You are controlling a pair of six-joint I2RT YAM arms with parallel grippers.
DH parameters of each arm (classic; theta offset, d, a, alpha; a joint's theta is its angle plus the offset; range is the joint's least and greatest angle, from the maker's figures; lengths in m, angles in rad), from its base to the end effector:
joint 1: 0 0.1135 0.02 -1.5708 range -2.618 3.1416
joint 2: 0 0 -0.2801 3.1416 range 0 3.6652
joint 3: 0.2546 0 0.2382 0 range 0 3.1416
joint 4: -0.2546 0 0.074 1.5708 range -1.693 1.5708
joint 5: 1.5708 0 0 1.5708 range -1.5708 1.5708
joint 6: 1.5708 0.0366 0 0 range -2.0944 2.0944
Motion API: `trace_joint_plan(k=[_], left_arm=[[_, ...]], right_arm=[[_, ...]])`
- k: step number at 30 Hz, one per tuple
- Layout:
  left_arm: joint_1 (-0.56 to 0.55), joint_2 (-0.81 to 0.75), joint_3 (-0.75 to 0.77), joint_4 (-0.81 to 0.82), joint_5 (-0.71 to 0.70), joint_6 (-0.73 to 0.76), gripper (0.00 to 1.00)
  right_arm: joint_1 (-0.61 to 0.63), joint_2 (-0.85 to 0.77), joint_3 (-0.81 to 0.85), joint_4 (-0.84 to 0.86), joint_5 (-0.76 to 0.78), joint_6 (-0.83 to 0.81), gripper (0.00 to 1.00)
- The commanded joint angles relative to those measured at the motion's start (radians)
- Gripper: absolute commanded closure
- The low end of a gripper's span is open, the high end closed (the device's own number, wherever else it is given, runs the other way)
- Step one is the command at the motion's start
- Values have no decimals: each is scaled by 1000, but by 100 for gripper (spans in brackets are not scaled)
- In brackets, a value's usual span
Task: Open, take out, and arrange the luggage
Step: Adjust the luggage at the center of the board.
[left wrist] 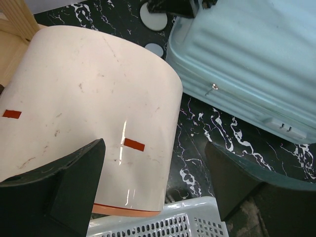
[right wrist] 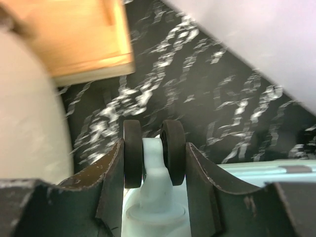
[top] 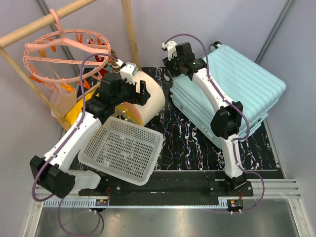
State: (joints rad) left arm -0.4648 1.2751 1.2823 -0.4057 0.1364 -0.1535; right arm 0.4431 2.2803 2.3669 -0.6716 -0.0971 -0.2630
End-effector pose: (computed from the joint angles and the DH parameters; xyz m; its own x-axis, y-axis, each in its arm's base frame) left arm 0.2392 -0.1255 0.4003 -0.4278 0.0451 -0.9027 0.4965 0.8463 -0.1931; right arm 0.4674 0.2257 0.3447 -0.3518 -0.4534 -0.8190 -0.6122 0.7732 -0.1651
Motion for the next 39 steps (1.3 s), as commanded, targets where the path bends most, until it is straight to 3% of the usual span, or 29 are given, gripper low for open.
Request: trace_joint_plan(k=[1, 10, 17, 27, 31, 39], left_arm=[[5, -54, -4, 41, -24, 22, 14], [2, -121, -58, 38, -17, -12, 13], [-99, -108, -81, 64, -17, 22, 13], [-279, -91, -286, 359, -98, -49, 13], [-328, -56, -340, 403, -196, -110, 13], [-411, -94, -589, 682, -310, -147, 13]], right_arm=[[91, -94, -104, -195, -138, 94, 98], [94, -291, -366, -247, -84, 122, 98], [92, -447, -587, -261, 36, 153, 98], [92, -610, -831, -229, 151, 200, 98], [92, -666, -903, -159, 137, 211, 98], [92, -817, -1089, -2, 100, 254, 98]])
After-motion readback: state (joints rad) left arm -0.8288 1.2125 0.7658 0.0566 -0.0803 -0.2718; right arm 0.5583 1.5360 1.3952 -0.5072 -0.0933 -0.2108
